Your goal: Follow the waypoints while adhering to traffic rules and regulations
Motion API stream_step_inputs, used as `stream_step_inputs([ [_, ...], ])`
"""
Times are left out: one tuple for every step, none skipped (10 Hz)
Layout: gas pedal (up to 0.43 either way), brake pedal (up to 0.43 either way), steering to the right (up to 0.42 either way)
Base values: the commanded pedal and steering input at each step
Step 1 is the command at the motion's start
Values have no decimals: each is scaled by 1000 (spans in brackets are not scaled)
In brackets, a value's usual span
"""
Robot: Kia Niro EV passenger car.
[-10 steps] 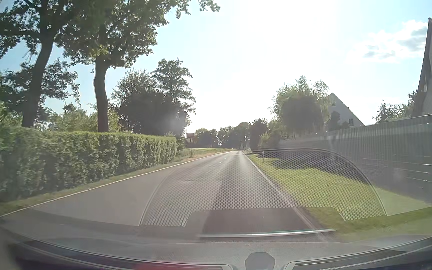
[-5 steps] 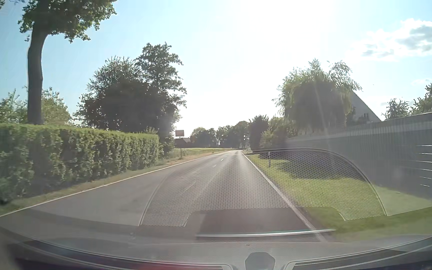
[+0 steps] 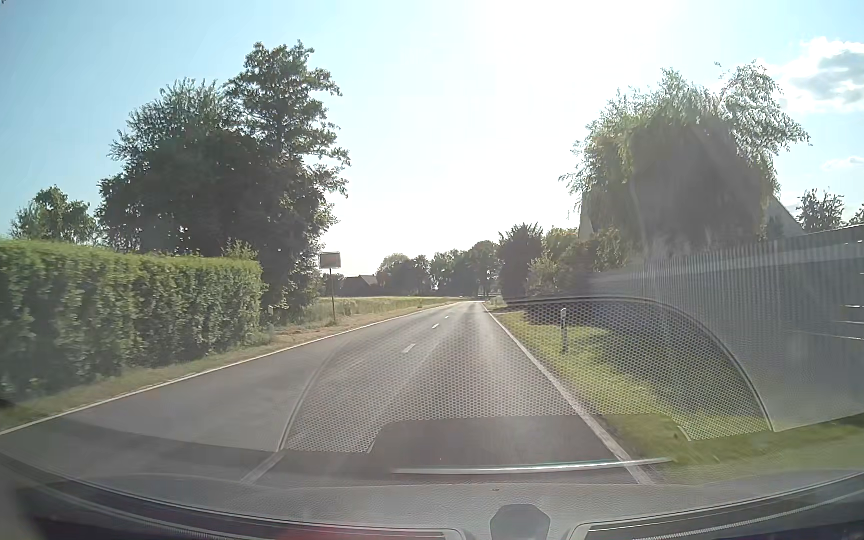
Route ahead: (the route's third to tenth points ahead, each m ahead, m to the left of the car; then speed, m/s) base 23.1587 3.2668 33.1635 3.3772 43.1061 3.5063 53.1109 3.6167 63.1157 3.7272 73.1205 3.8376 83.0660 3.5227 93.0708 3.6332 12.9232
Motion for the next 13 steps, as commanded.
stream_step_inputs([
  [209, 6, 1],
  [209, 6, 1],
  [220, 6, 1],
  [220, 6, 1],
  [220, 6, 1],
  [228, 6, 3],
  [228, 6, 4],
  [228, 6, 5],
  [228, 6, 5],
  [240, 6, 5],
  [240, 6, 4],
  [248, 6, 2],
  [248, 6, 2],
])
